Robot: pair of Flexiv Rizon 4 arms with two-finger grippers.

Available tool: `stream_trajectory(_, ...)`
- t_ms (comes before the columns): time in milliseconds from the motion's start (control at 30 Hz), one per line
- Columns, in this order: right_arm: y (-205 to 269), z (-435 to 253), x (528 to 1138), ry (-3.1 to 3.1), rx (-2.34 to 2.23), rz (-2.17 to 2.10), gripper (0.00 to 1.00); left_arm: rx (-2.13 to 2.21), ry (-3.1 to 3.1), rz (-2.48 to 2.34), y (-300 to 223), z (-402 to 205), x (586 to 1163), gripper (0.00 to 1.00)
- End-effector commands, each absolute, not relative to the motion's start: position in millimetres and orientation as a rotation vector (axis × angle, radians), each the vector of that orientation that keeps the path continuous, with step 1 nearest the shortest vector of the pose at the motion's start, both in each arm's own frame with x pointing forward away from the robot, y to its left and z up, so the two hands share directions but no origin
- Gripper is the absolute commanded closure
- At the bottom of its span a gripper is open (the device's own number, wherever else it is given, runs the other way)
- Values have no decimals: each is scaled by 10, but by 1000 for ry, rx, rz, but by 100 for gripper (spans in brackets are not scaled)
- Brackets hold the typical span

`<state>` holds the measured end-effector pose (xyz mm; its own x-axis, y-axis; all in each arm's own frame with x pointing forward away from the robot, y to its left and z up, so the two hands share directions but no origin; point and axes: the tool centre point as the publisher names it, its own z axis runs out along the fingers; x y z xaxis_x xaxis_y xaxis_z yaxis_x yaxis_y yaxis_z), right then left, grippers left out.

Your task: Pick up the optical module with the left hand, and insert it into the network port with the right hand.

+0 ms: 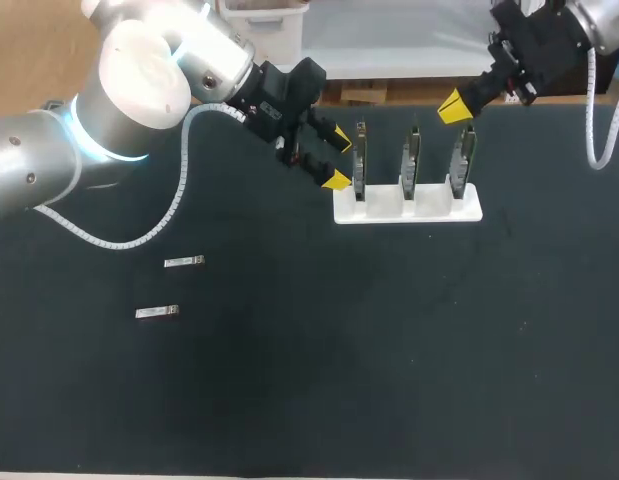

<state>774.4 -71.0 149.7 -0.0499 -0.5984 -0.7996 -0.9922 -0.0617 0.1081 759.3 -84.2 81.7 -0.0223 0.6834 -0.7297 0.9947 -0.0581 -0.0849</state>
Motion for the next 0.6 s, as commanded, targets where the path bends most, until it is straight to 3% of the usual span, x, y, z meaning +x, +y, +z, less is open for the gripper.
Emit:
stream_trajectory(33,-701,1507,7731,1694,-1703,966,0,1791,1756,-864,-850,828,7607,0)
stream_trajectory(600,-701,1507,7731,1694,-1703,966,0,1803,1766,-836,-781,830,7585,0)
